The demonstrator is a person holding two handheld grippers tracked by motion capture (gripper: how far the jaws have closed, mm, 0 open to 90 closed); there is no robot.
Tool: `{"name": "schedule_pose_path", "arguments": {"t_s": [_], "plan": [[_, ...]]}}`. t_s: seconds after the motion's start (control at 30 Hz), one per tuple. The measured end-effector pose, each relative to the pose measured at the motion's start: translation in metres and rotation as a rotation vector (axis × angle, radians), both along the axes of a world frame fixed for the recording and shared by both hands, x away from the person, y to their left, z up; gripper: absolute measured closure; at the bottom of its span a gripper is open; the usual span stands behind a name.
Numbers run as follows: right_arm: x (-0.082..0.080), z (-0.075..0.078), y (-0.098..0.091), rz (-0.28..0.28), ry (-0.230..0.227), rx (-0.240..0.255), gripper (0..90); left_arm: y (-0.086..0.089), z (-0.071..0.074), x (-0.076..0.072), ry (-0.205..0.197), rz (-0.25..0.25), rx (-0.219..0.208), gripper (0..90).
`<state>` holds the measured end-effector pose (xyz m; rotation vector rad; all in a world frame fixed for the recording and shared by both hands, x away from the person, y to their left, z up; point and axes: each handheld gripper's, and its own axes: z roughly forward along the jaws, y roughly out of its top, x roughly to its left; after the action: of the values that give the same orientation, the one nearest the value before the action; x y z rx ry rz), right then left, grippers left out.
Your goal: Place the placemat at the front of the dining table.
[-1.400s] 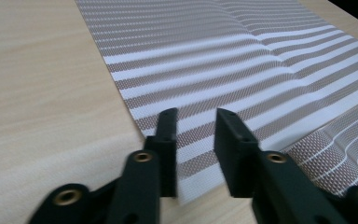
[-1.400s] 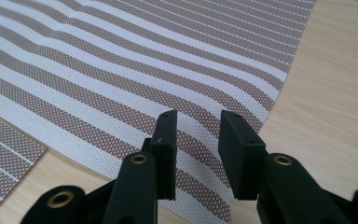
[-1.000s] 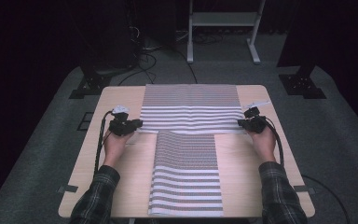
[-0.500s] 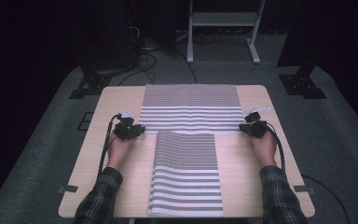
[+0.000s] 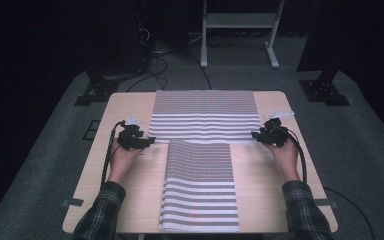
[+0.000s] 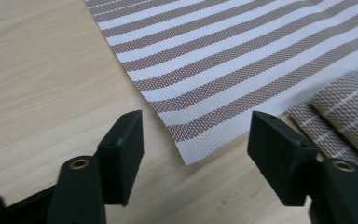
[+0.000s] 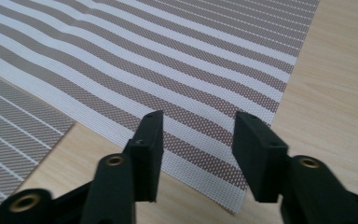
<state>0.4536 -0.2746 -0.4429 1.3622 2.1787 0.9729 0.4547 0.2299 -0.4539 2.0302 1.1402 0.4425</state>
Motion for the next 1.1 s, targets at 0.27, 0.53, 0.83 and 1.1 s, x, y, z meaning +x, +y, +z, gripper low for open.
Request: {"name": "schedule_pose_path", "arguments": {"t_s": [0.27, 0.53, 0.83, 1.1], "plan": [[-0.016, 0.016, 0.000, 0.003, -0.034, 0.027, 25.3, 0.006, 0.015, -0.018, -0.024, -0.061, -0.059, 15.7], [-0.037, 0.020, -0.005, -0.008, -0.038, 0.051, 5.6, 0.006, 0.026, -0.036, -0.013, -0.090, -0.025, 0.0], [-0.066, 0.018, -0.011, 0.010, -0.032, 0.006, 0.0, 0.008, 0.030, -0.072, -0.045, -0.106, -0.018, 0.0], [-0.093, 0.021, -0.017, 0.024, -0.049, 0.018, 0.0, 0.016, 0.031, -0.105, -0.097, -0.111, -0.026, 0.0]]}}
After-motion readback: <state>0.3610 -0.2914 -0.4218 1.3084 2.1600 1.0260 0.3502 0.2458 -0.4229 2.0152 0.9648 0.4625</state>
